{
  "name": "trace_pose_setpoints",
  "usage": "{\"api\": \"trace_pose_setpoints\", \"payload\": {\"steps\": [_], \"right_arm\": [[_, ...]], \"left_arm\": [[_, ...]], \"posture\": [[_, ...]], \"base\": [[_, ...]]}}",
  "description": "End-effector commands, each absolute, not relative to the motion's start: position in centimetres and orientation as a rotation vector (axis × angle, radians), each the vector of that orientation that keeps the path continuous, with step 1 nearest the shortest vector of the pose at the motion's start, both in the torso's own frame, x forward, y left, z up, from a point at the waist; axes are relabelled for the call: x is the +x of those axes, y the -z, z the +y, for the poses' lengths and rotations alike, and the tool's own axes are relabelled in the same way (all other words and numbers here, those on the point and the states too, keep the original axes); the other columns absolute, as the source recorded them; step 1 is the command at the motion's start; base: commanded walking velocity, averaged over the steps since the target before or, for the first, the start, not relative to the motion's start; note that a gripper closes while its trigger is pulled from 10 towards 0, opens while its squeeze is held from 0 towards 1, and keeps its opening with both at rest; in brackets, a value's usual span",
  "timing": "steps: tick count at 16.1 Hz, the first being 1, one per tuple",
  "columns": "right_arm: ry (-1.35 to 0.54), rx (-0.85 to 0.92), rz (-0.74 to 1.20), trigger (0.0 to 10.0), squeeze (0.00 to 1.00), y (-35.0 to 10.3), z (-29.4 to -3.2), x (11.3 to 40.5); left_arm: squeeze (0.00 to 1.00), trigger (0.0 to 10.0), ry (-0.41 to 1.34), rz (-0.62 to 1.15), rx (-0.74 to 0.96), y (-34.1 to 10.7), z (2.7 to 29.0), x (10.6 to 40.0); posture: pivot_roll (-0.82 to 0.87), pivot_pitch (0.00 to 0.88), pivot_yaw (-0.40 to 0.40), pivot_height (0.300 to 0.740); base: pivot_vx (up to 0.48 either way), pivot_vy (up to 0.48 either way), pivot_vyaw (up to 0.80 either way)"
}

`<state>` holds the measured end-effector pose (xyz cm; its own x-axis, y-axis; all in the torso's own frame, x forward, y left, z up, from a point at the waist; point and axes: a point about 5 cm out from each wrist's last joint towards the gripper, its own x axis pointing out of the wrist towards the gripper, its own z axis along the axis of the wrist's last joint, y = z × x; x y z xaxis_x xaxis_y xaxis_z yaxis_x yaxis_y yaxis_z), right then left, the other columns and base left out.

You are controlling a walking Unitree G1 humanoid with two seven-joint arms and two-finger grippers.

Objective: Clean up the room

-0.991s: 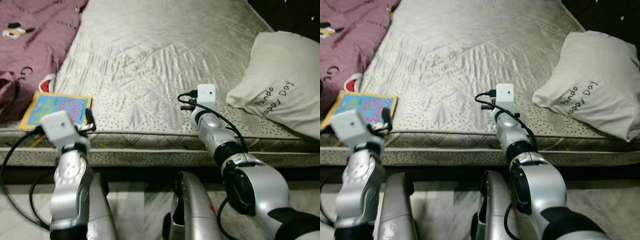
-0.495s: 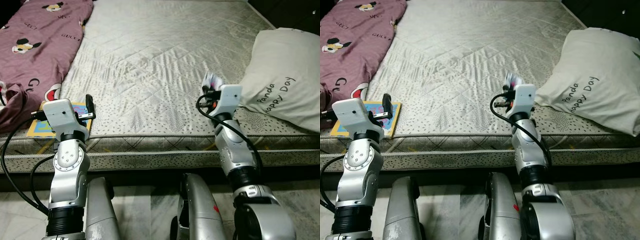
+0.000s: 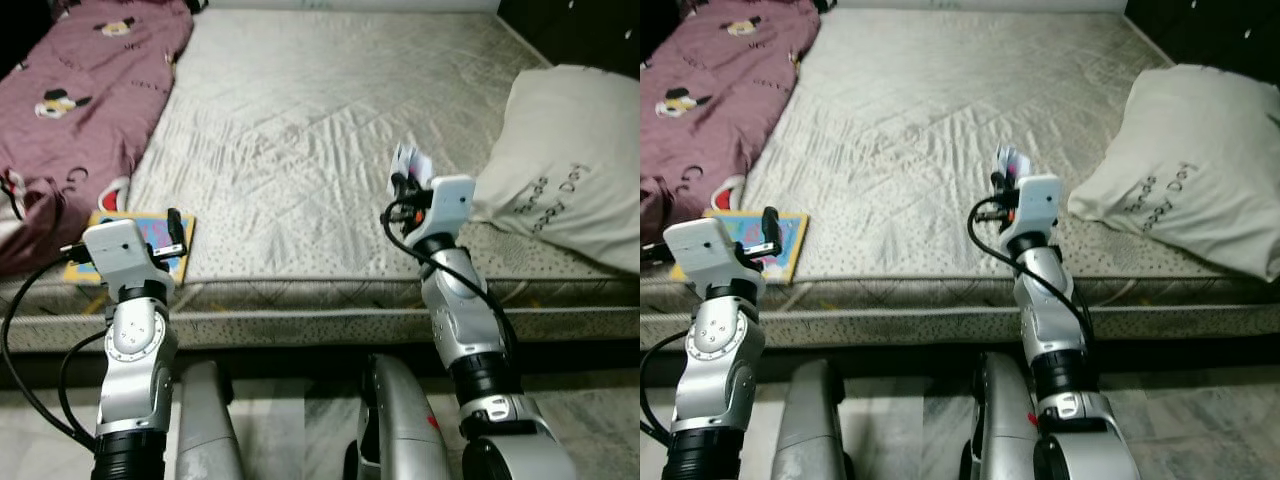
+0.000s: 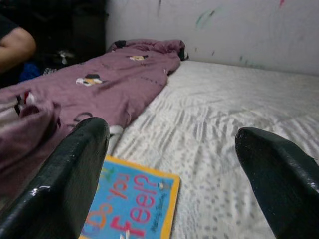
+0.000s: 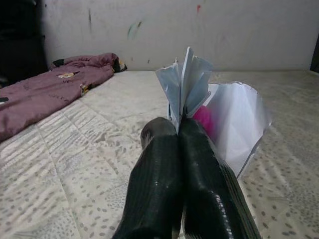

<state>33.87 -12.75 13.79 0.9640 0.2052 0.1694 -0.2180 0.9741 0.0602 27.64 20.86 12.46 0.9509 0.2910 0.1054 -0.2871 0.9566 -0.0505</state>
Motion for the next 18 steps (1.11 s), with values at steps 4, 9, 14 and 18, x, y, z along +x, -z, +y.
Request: {"api": "trace_pose_setpoints", "payload": {"steps": [4,9,14,18], "right_arm": [[-0.191,0.082,-0.191,10.0,0.0,-15.0,-13.0,33.7],[-0.133,0.038,-0.164,10.0,0.0,-14.6,-13.8,33.8],[-0.114,0.016,-0.154,10.0,0.0,-14.2,-13.8,33.5],[-0.068,0.001,-0.139,10.0,0.0,-14.3,-14.7,33.8]], "left_arm": [[0.0,10.0,-0.287,-0.114,-0.02,-12.5,21.1,28.1],[0.0,10.0,-0.28,-0.121,-0.018,-12.8,21.1,28.3],[0.0,10.0,-0.283,-0.121,-0.018,-12.6,21.1,28.1],[0.0,10.0,-0.276,-0.118,-0.018,-12.4,20.9,28.2]], "posture": [[-0.01,0.0,-0.019,0.639],[0.01,0.0,-0.027,0.673],[0.01,0.0,-0.026,0.673],[0.01,0.0,-0.027,0.723]], "base": [[0.0,0.0,0.0],[0.0,0.0,0.0],[0.0,0.0,0.0],[0.0,0.0,0.0]]}}
